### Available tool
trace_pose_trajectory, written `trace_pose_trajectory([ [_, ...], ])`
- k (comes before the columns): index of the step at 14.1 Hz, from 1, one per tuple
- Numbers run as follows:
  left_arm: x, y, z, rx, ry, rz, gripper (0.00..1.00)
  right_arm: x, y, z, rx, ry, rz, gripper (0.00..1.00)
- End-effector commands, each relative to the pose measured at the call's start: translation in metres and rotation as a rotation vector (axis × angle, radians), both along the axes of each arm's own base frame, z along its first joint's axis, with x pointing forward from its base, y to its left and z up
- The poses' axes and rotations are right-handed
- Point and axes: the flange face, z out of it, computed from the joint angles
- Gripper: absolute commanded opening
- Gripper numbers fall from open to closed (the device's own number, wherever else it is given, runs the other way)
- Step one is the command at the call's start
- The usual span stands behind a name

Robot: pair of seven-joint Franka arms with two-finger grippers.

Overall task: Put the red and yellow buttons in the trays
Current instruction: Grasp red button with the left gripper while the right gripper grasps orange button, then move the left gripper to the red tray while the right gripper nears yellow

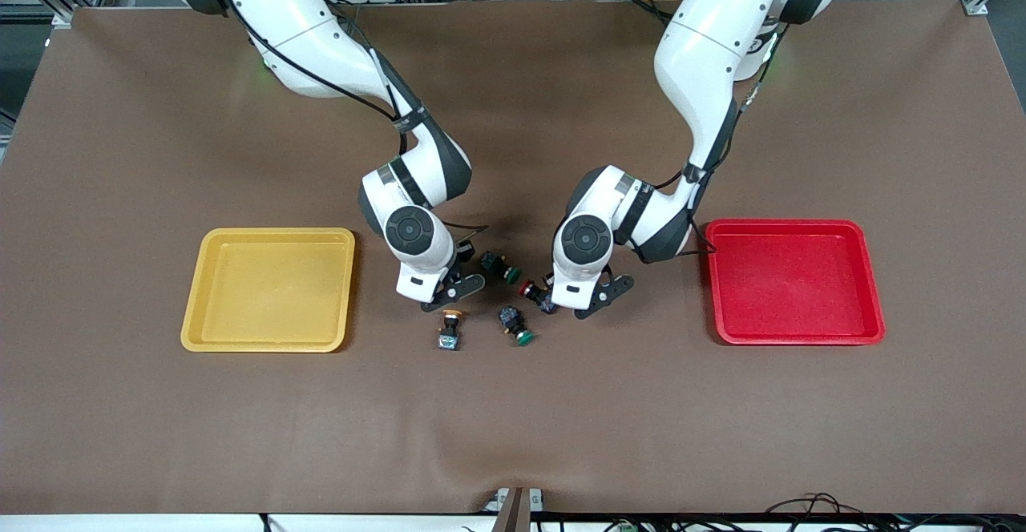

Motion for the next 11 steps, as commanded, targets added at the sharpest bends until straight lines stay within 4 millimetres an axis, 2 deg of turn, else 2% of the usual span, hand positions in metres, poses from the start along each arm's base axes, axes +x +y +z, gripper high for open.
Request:
trace_pose_trajectory([
  [1,0.016,0.030,0.075,0.036,-0.009,0.026,0.00,0.005,-0.006,0.020,-0.003,0.012,-0.032,0.02],
  [2,0.021,0.044,0.106,0.032,-0.014,0.006,0.00,0.008,-0.010,0.042,-0.008,0.018,-0.034,0.03],
  [5,0.024,0.090,0.190,0.017,0.017,-0.066,0.00,0.040,-0.062,0.142,-0.006,0.050,-0.102,0.03],
  [6,0.023,0.106,0.215,0.012,0.029,-0.096,0.00,0.047,-0.079,0.172,-0.006,0.057,-0.123,0.06],
  [7,0.022,0.121,0.232,0.008,0.046,-0.129,0.00,0.056,-0.098,0.204,0.000,0.057,-0.146,0.07],
  [9,0.028,0.170,0.265,0.007,0.054,-0.206,0.00,0.070,-0.153,0.255,-0.007,0.090,-0.212,0.08],
  [11,0.033,0.210,0.279,0.018,0.069,-0.303,0.00,0.076,-0.205,0.285,-0.006,0.097,-0.235,0.08],
])
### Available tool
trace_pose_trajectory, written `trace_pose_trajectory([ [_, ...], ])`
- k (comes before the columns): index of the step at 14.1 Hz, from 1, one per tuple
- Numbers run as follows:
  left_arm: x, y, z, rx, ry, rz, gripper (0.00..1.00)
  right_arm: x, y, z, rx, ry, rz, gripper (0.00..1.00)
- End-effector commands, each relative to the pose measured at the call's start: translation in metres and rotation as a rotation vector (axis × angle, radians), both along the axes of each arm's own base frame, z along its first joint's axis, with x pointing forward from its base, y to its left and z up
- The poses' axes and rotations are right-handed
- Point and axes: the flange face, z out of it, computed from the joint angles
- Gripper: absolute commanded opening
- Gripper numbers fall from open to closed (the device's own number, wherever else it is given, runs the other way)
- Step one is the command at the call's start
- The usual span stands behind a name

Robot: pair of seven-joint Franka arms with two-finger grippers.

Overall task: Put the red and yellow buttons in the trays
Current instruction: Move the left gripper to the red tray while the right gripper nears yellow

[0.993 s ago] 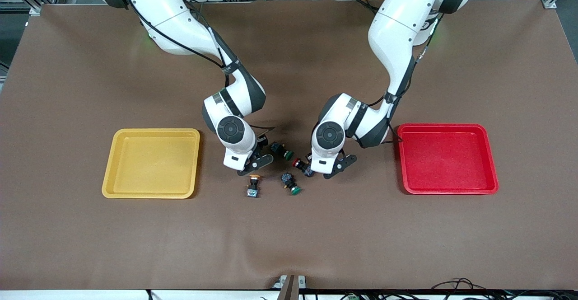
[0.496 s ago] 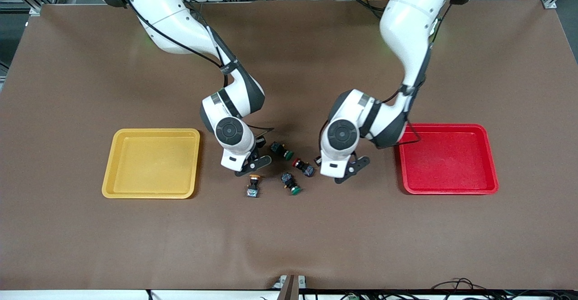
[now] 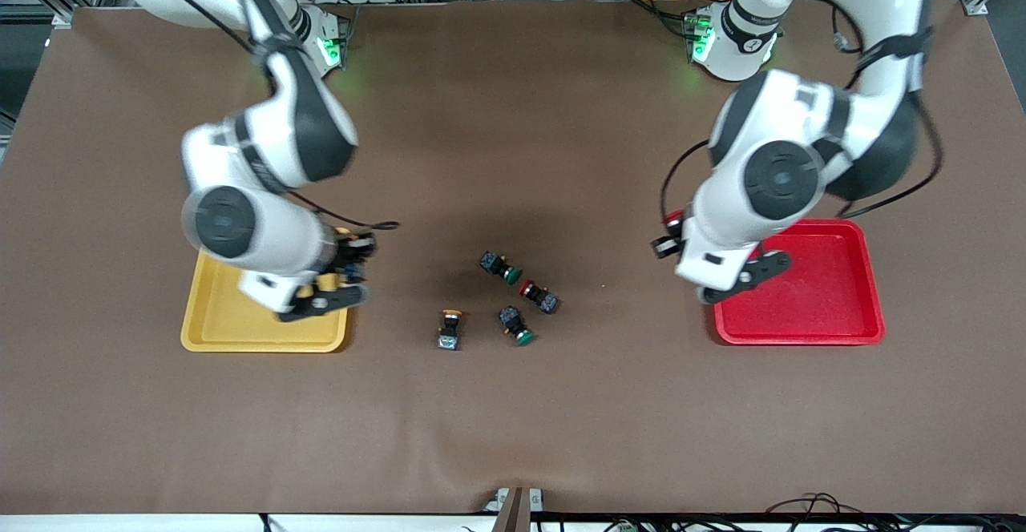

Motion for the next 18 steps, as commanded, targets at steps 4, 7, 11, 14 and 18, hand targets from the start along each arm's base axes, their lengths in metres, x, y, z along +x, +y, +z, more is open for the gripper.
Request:
trace_pose_trajectory([
  [4,0.015,0.116,0.011,-0.020,0.033,-0.202,0.00,0.032,-0.167,0.013,0.003,-0.040,-0.006,0.14],
  [7,0.019,0.160,-0.019,-0.040,0.024,-0.272,0.00,0.042,-0.248,-0.055,0.009,-0.086,-0.016,0.18],
  [11,-0.005,0.191,-0.082,-0.054,-0.063,-0.316,0.00,0.035,-0.267,-0.158,-0.027,-0.111,-0.018,0.22],
  [14,-0.027,0.202,-0.139,-0.058,-0.143,-0.340,0.00,0.004,-0.279,-0.219,-0.031,-0.147,-0.040,0.22],
  [18,-0.034,0.251,-0.189,-0.061,-0.196,-0.434,0.00,-0.022,-0.279,-0.255,-0.035,-0.161,-0.043,0.22],
])
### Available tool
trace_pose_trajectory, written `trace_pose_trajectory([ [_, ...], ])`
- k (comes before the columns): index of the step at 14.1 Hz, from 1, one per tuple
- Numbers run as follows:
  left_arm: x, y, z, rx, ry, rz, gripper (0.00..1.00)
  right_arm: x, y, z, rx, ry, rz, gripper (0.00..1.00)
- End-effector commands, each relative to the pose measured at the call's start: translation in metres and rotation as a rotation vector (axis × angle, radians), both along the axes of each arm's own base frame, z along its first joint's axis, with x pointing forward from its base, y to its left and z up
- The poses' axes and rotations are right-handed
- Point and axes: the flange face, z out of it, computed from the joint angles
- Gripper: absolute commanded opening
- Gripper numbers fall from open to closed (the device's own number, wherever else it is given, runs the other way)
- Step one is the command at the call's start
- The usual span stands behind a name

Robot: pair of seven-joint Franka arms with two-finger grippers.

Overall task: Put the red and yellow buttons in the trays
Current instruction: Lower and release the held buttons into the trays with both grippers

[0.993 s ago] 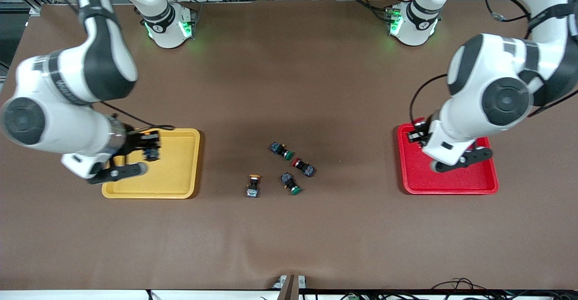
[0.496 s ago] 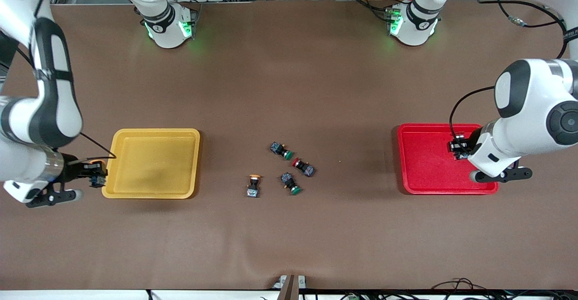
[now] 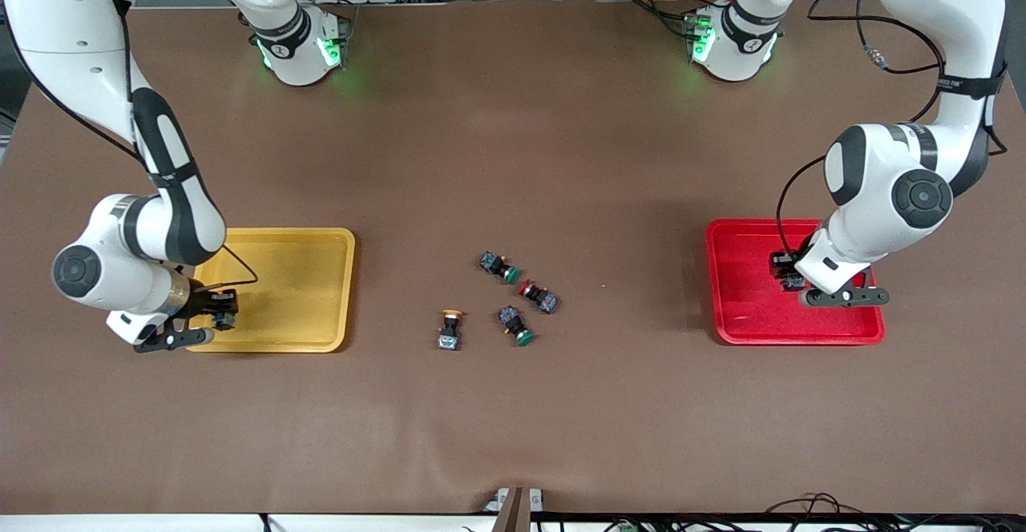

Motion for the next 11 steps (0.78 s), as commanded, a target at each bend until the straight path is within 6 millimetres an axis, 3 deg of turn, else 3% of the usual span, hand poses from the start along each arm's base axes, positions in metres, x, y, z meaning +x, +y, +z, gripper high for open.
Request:
trace_pose_trajectory([
  [1,-0.007,0.042,-0.013,0.013,-0.031,-0.074,0.00,-0.022,0.001,0.001,-0.001,0.008,0.008,0.23],
  [2,-0.009,0.058,-0.020,0.014,-0.022,-0.085,0.00,-0.025,0.003,0.000,-0.001,0.012,0.009,0.25],
  [3,-0.010,0.070,-0.026,0.014,-0.017,-0.091,0.00,-0.024,0.003,0.002,-0.001,0.012,0.012,0.43],
  [4,-0.010,0.080,-0.036,0.014,-0.012,-0.100,0.00,-0.021,0.004,0.005,-0.002,0.006,0.012,0.99],
  [6,-0.011,0.091,-0.061,0.014,-0.014,-0.094,0.00,-0.014,0.009,0.030,-0.002,-0.021,0.013,1.00],
  [8,-0.009,0.096,-0.083,0.016,-0.025,-0.087,0.00,-0.007,0.021,0.077,0.005,-0.010,0.019,1.00],
  [11,-0.010,0.101,-0.097,0.013,-0.021,-0.069,0.00,0.029,0.069,0.181,0.009,0.032,0.037,1.00],
])
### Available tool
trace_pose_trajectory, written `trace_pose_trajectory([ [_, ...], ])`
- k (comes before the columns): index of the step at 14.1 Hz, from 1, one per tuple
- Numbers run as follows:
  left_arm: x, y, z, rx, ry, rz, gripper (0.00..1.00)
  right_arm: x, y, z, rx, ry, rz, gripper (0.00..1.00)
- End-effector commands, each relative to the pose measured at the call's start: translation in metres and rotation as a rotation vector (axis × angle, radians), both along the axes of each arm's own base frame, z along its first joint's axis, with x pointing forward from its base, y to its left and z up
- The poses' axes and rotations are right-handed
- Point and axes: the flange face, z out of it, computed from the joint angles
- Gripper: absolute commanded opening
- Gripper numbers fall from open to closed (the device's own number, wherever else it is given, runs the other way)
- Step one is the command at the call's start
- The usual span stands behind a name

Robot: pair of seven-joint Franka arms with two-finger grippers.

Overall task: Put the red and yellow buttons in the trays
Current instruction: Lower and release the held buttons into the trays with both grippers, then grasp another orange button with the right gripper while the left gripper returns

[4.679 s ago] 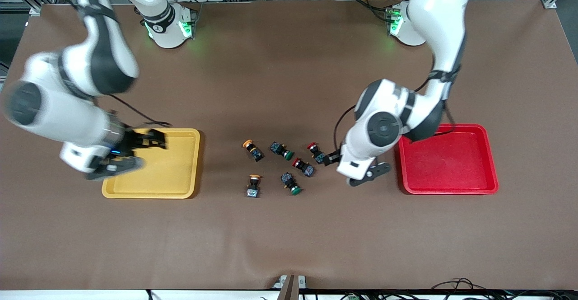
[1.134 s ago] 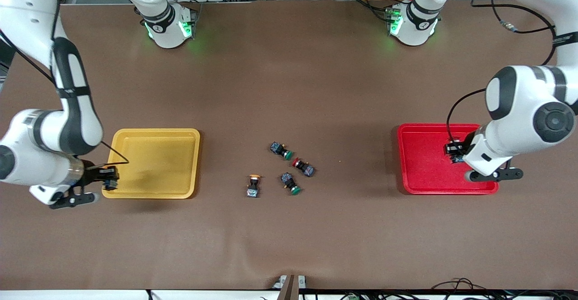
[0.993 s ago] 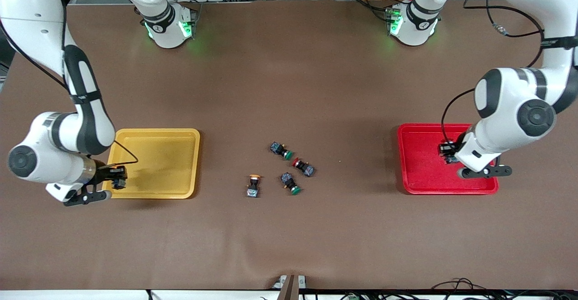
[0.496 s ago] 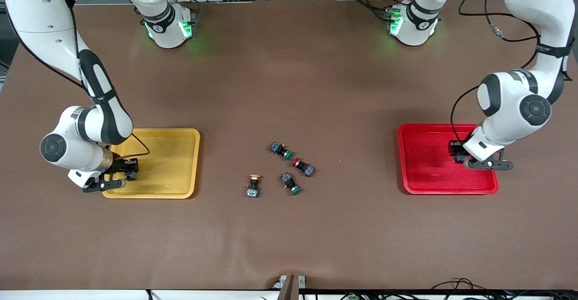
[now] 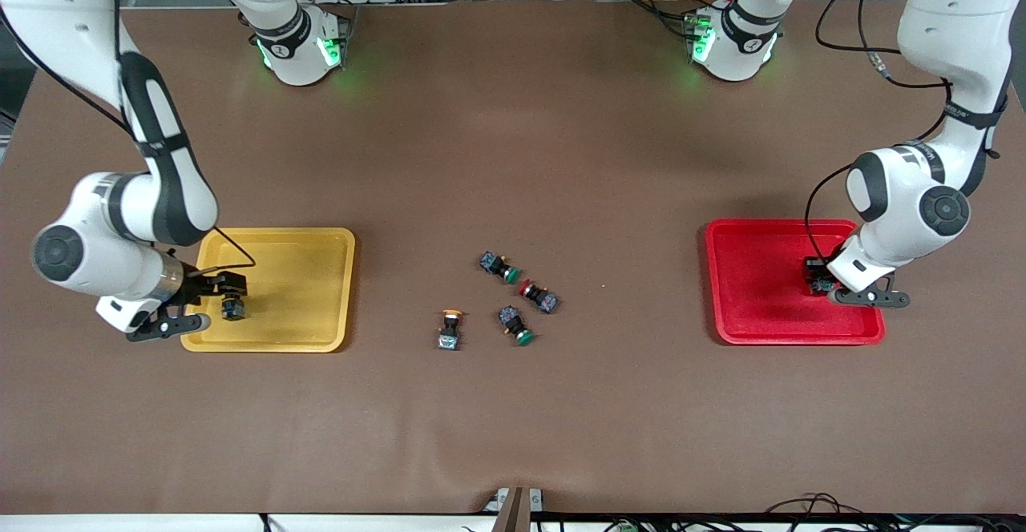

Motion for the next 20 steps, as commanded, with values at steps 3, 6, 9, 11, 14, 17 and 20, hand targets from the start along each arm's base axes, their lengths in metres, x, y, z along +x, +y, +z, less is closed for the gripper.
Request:
trace_pose_trajectory([
  [3,0.011,0.001,0.009,0.007,-0.027,-0.007,0.34,0.040,0.094,0.133,-0.012,-0.035,-0.028,1.00],
  [6,0.020,-0.006,0.038,-0.001,-0.004,-0.006,0.58,0.039,0.177,0.125,-0.022,-0.041,-0.119,1.00],
  [9,0.033,-0.036,0.100,-0.026,0.085,0.051,0.63,0.052,0.287,0.088,-0.012,-0.112,-0.257,1.00],
  [11,0.039,-0.070,0.142,-0.035,0.154,0.094,0.70,0.052,0.337,0.060,0.030,-0.182,-0.336,1.00],
  [14,0.046,-0.122,0.176,-0.042,0.189,0.160,0.77,0.043,0.389,-0.002,0.061,-0.233,-0.394,1.00],
  [17,0.044,-0.203,0.190,-0.061,0.171,0.275,0.77,0.039,0.404,-0.063,0.064,-0.250,-0.380,1.00],
  [20,0.049,-0.281,0.193,-0.076,0.157,0.383,0.77,0.033,0.408,-0.103,0.026,-0.252,-0.357,1.00],
])
